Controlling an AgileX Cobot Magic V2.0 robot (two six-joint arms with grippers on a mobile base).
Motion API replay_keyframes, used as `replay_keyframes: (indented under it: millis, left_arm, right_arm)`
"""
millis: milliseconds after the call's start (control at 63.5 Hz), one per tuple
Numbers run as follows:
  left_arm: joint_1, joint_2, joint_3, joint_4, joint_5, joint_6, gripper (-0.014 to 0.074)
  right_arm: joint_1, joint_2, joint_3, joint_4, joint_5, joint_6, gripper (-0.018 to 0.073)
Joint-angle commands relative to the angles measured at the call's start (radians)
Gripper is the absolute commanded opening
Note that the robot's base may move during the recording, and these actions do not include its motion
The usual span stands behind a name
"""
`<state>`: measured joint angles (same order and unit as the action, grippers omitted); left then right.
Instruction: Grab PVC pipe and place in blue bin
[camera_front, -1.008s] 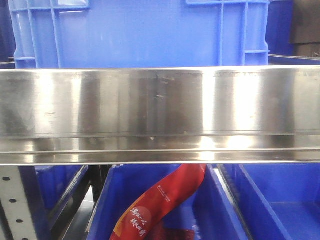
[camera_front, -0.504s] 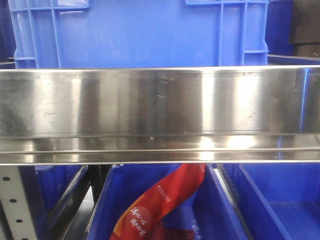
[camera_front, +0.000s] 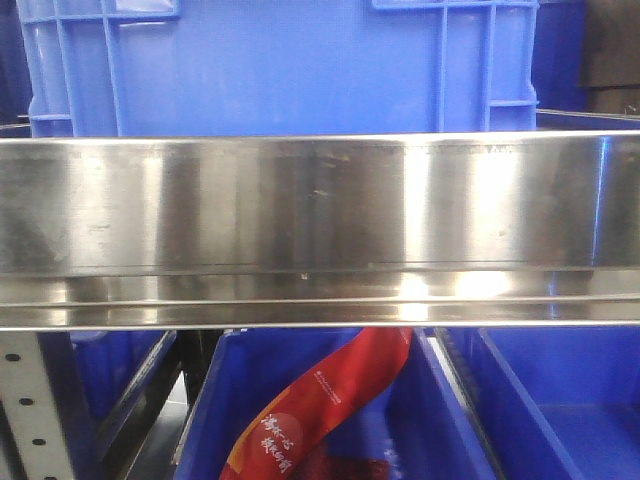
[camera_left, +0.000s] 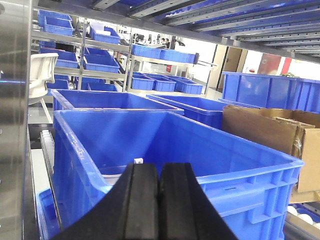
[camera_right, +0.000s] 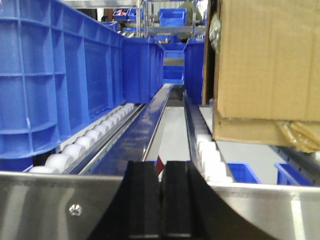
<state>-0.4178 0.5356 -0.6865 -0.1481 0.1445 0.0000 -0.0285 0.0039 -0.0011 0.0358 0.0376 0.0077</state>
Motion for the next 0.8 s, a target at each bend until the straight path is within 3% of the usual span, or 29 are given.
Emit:
replay_keyframes:
  millis: [0, 787]
  left_arm:
    - [-0.008, -0.004, 0.000, -0.006, -0.020, 0.000, -0.0111]
    - [-0.008, -0.004, 0.000, -0.006, -0.020, 0.000, -0.0111]
  right_arm:
    - [0.002, -0.004, 0.001, -0.015, -0.031, -0.002, -0.0168]
    - [0.002, -0.004, 0.001, -0.015, -0.031, -0.002, -0.0168]
